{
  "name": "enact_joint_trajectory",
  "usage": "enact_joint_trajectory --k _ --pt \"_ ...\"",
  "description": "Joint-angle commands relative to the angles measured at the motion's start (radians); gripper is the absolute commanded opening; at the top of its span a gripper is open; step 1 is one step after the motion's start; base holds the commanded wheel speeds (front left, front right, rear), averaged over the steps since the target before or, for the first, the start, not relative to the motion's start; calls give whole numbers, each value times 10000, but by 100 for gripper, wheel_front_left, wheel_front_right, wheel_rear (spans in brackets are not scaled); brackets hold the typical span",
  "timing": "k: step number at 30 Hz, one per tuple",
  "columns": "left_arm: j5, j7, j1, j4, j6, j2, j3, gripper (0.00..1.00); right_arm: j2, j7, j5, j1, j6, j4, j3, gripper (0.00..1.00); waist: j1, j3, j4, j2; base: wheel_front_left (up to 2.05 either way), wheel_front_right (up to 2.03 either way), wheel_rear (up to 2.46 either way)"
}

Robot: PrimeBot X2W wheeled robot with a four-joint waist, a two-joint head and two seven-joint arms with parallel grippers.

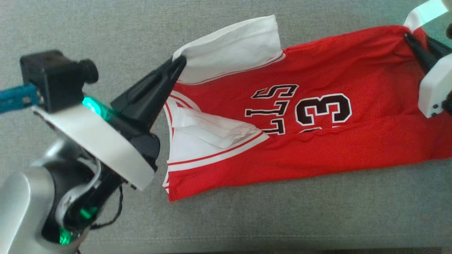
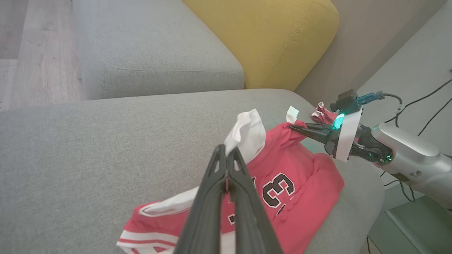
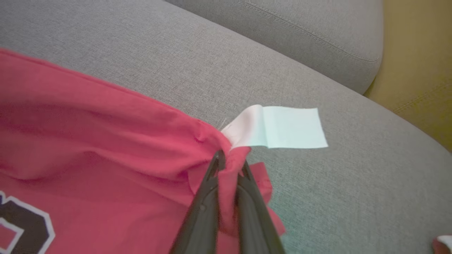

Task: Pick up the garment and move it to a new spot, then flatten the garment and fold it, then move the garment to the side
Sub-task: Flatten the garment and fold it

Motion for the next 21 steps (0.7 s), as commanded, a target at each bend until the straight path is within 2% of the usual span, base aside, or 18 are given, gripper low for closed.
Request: enact_joint_trajectory --k 1,11,21 --pt "-31 -147 -14 -447 105 383 491 0 -234 -152 -105 287 -7 -334 -132 0 0 -30 2 0 0 0 0" --pt "-119 -545 1171 -816 271 300 370 0 -382 -545 -530 1026 -7 -798 -176 0 0 -315 -10 0 0 0 0" --pt "-223 -832 2703 -1235 461 183 -117 0 -1100 -568 -798 1527 -7 -1522 449 0 0 -404 -113 0 0 0 0"
